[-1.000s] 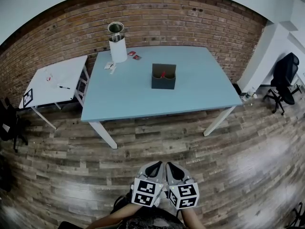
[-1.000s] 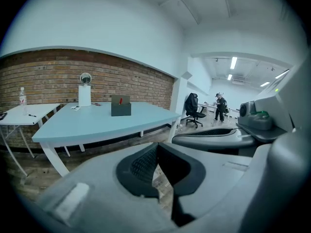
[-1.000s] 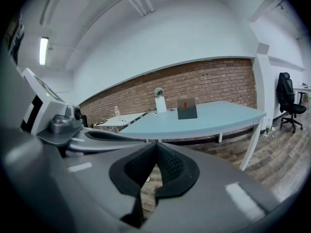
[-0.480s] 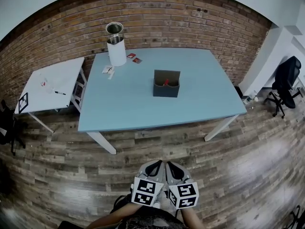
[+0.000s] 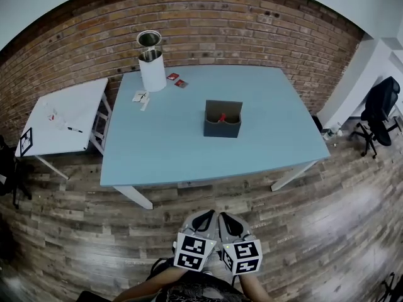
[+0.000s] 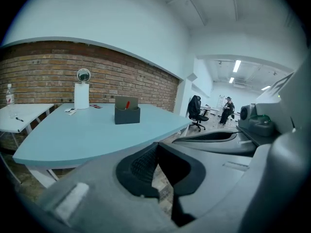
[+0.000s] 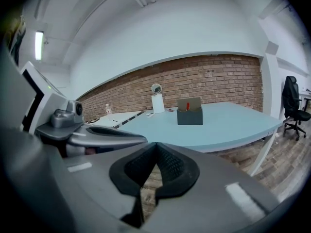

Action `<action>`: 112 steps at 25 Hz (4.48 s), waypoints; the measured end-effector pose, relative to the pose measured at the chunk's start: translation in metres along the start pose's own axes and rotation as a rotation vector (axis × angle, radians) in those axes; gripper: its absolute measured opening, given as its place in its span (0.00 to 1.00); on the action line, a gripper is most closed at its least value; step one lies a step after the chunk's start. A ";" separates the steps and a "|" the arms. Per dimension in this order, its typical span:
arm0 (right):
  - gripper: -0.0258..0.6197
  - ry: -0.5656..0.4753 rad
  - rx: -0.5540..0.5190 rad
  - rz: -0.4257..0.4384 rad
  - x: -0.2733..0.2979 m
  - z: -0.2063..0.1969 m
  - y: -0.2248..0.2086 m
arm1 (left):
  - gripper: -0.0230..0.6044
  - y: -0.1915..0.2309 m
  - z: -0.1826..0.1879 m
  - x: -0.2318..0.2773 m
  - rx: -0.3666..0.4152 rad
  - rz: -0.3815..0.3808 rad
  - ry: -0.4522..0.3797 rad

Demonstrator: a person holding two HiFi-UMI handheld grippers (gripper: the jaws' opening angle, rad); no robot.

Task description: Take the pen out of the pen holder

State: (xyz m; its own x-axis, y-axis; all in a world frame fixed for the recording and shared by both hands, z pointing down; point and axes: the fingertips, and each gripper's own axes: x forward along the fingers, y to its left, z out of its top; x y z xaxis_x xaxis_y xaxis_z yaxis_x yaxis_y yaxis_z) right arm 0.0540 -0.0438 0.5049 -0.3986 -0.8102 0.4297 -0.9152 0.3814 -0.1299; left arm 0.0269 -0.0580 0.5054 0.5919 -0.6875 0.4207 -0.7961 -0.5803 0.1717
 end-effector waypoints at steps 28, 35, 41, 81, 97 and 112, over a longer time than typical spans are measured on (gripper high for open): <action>0.04 0.017 -0.021 -0.107 0.086 0.059 -0.037 | 0.04 0.066 0.059 0.071 0.005 -0.094 -0.020; 0.04 0.004 -0.025 -0.126 0.098 0.069 -0.047 | 0.04 0.076 0.063 0.081 0.008 -0.088 -0.014; 0.04 -0.007 -0.028 -0.108 0.114 0.076 -0.062 | 0.04 0.081 0.066 0.098 0.010 -0.072 -0.008; 0.14 -0.002 -0.165 0.187 0.273 0.159 -0.172 | 0.04 0.164 0.134 0.232 -0.051 0.237 -0.006; 0.11 0.036 -0.231 0.262 0.296 0.155 -0.170 | 0.04 0.184 0.129 0.223 -0.094 0.333 -0.035; 0.11 -0.094 -0.270 0.200 0.269 0.191 -0.164 | 0.04 0.175 0.124 0.204 -0.123 0.307 -0.081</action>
State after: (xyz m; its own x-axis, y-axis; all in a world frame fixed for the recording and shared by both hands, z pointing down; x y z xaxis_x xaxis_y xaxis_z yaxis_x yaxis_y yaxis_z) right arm 0.0863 -0.4093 0.4712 -0.5839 -0.7402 0.3335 -0.7748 0.6308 0.0434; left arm 0.0239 -0.3540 0.5105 0.3262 -0.8575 0.3978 -0.9451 -0.2870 0.1561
